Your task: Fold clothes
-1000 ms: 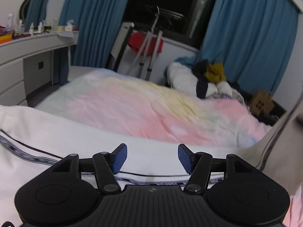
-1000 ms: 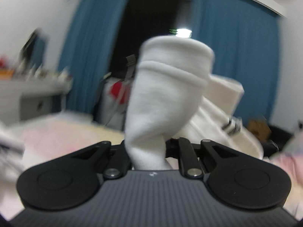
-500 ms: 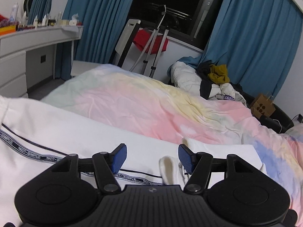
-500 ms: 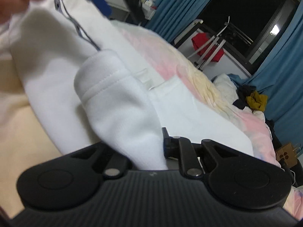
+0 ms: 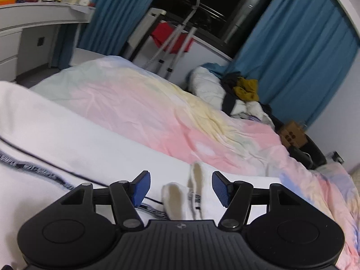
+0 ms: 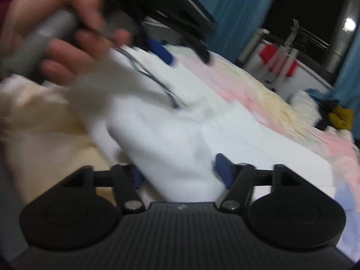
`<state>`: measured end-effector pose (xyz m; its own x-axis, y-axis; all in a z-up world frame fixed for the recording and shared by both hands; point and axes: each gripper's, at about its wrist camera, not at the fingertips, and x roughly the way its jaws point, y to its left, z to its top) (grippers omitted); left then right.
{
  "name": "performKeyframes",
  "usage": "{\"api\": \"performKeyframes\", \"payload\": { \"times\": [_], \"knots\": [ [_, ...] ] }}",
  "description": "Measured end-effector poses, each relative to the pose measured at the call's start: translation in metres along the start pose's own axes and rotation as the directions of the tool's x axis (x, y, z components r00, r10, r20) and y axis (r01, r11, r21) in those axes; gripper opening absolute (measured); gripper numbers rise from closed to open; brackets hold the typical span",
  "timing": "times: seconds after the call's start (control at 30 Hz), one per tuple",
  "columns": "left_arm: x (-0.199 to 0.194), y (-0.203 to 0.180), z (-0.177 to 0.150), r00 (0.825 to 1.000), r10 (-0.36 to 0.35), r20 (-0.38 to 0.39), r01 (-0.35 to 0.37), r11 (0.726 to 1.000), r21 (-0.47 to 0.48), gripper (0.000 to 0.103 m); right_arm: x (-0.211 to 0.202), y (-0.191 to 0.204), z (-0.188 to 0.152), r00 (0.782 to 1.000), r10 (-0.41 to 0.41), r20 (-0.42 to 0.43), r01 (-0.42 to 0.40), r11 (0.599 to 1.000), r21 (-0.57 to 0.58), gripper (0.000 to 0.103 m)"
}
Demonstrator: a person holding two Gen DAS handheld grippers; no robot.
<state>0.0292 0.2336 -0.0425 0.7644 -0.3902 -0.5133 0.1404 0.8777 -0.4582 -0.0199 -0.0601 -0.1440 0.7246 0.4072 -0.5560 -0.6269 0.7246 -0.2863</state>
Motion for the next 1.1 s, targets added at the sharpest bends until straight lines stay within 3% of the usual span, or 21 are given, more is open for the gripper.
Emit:
{"api": "performKeyframes", "payload": {
  "times": [0.13, 0.27, 0.37, 0.43, 0.53, 0.6, 0.67, 0.7, 0.73, 0.77, 1.1],
  "knots": [
    [0.005, -0.001, 0.007, 0.997, -0.076, -0.017, 0.076, 0.997, 0.022, 0.064, -0.04, -0.006, 0.016, 0.985, 0.125, 0.119, -0.132, 0.99, 0.046, 0.068],
    [0.025, 0.003, 0.008, 0.991, -0.116, -0.065, 0.117, 0.993, 0.014, 0.065, -0.052, -0.048, 0.018, 0.974, 0.114, 0.197, -0.162, 0.955, 0.248, 0.068],
    [0.047, 0.004, 0.005, 0.983, -0.141, -0.116, 0.142, 0.99, -0.001, 0.065, -0.033, -0.069, 0.01, 0.985, 0.117, 0.127, -0.152, 0.935, 0.319, 0.069],
    [0.065, 0.003, 0.003, 0.976, -0.151, -0.157, 0.152, 0.988, -0.005, 0.065, -0.014, -0.062, 0.004, 0.982, 0.186, 0.027, -0.187, 0.951, 0.248, 0.068],
    [0.087, 0.003, -0.002, 0.974, -0.124, -0.19, 0.127, 0.992, 0.006, 0.065, 0.002, -0.037, -0.002, 0.974, 0.218, -0.069, -0.209, 0.971, 0.112, 0.068],
    [0.102, 0.003, -0.005, 0.972, -0.105, -0.211, 0.111, 0.994, 0.015, 0.065, 0.006, -0.028, -0.001, 0.975, 0.212, -0.07, -0.208, 0.976, 0.064, 0.066],
    [0.112, 0.004, -0.008, 0.97, -0.093, -0.223, 0.1, 0.995, 0.02, 0.065, 0.008, -0.038, 0.005, 0.975, 0.216, -0.043, -0.21, 0.97, 0.12, 0.044],
    [0.117, 0.004, -0.01, 0.97, -0.086, -0.228, 0.094, 0.995, 0.026, 0.065, 0.007, -0.044, 0.008, 0.974, 0.223, -0.029, -0.216, 0.963, 0.159, 0.038],
    [0.119, 0.003, -0.01, 0.97, -0.088, -0.227, 0.096, 0.995, 0.028, 0.066, 0.005, -0.047, 0.009, 0.974, 0.226, -0.017, -0.22, 0.959, 0.178, 0.023],
    [0.121, 0.003, -0.01, 0.97, -0.089, -0.226, 0.098, 0.995, 0.031, 0.067, 0.003, -0.048, 0.01, 0.974, 0.226, -0.006, -0.221, 0.958, 0.184, 0.016],
    [0.084, 0.011, 0.008, 0.964, -0.235, -0.126, 0.22, 0.968, -0.119, 0.068, -0.063, -0.058, 0.03, 0.971, 0.154, 0.18, -0.182, 0.971, 0.154, 0.01]
  ]
}}
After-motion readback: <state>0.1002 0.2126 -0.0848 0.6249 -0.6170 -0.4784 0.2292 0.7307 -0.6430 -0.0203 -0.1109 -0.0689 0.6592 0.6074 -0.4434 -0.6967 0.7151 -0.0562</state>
